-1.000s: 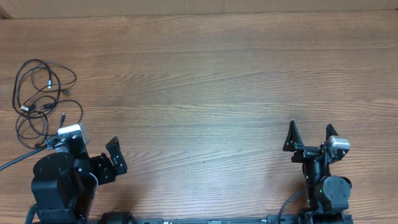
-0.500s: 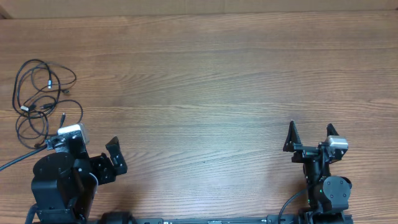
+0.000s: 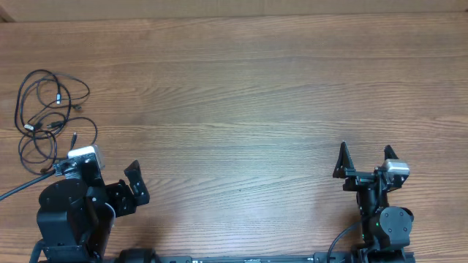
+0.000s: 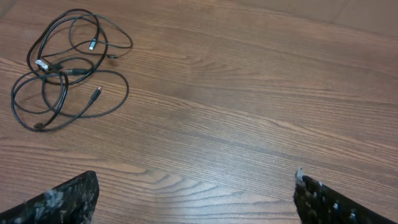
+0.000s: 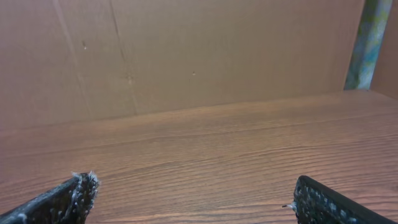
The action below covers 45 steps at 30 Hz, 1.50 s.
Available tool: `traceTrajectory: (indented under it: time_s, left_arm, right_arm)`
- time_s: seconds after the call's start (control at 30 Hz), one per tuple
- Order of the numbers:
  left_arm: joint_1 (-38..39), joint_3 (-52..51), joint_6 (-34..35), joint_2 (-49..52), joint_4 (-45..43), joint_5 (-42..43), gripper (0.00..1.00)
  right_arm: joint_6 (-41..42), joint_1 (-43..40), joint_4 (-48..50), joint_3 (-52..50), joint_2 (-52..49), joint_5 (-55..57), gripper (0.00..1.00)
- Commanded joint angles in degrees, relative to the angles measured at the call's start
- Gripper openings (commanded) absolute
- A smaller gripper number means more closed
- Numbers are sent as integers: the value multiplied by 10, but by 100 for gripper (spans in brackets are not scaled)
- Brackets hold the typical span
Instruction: Untangle cables
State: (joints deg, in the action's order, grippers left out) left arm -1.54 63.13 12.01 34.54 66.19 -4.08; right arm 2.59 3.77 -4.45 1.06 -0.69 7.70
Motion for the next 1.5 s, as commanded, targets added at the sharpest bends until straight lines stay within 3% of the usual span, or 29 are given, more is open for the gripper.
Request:
traceTrajectory:
  time_s: [0.0,0.47,0.6,0.7,1.0,1.3,1.47]
  left_arm:
    - [-3,-1,8,-1,0,3,100]
    - [-3,-5,8,-10,0,3,99]
    - [-3,-46,9,-35,-32,8,100]
    - [-3,-116,9,-68,-111,18,99]
    - [-3,-416,9,-216,-505,87,100]
    - [-2,-546,8,-346,-645,80,100]
    - [0,-586,0,-344,-734,80,100]
  right_arm:
    - [-5,-4,3,-6,5,-3,100]
    - [-5,-4,3,-6,5,-3,100]
    - [-5,-4,3,-6,5,-3,100]
    - [-5,-4,3,-6,5,-3,100]
    - [-5,-4,3,-6,5,-3,100]
    - [-5,-4,3,-6,5,-3,100]
    - [-5,-4,3,-6,5,-3,100]
